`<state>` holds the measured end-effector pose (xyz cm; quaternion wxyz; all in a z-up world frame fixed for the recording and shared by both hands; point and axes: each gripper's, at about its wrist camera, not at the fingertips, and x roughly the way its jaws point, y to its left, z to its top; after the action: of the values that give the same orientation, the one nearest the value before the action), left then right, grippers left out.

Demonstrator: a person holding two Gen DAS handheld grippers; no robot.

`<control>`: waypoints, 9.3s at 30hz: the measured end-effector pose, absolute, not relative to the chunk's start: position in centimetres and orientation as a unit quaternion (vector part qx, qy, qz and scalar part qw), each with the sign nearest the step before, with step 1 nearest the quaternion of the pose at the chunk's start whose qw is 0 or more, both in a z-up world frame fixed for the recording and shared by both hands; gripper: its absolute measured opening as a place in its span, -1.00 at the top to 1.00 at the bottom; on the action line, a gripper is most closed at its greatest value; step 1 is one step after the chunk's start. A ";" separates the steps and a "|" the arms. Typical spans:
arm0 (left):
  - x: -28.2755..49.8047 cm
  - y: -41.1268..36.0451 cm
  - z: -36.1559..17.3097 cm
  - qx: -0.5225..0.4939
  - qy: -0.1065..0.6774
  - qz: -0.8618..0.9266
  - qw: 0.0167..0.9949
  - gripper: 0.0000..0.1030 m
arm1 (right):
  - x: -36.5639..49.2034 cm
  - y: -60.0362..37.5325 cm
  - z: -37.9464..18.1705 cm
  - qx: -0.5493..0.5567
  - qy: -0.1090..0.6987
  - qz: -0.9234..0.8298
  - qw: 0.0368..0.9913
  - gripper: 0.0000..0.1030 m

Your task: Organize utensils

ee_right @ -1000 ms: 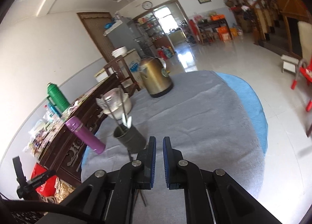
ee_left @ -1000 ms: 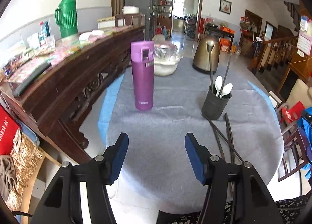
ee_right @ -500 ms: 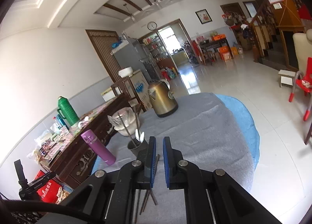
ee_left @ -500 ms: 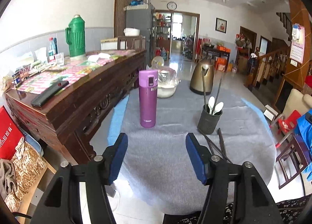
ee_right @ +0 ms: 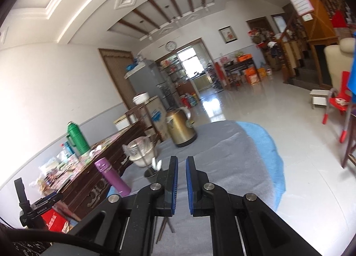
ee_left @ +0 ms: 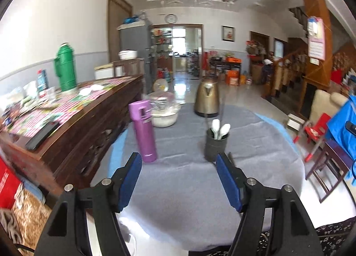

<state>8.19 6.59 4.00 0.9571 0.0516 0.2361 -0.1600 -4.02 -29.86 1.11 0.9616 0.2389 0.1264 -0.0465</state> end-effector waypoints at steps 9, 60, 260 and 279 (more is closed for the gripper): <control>9.7 2.9 3.3 0.088 0.223 -0.246 0.939 -0.36 | -6.7 -31.3 1.8 0.254 0.114 -0.117 0.953 0.80; 27.8 -8.4 -12.8 0.024 0.501 -0.263 0.824 -0.37 | 20.0 -26.3 -11.7 0.275 0.380 0.038 0.882 0.28; 25.5 -2.6 4.6 0.052 0.293 -0.221 0.929 -0.39 | 23.6 -22.6 -2.3 0.200 0.107 0.053 0.973 -0.24; 25.1 -2.8 0.9 0.100 0.320 -0.117 0.935 -0.66 | 20.2 -25.6 -5.9 0.182 0.172 -0.002 0.968 -0.15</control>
<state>25.13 -2.79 0.89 0.9348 0.0999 0.3202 -0.1166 20.15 -25.57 -5.88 0.9682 0.1816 0.1723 -0.0017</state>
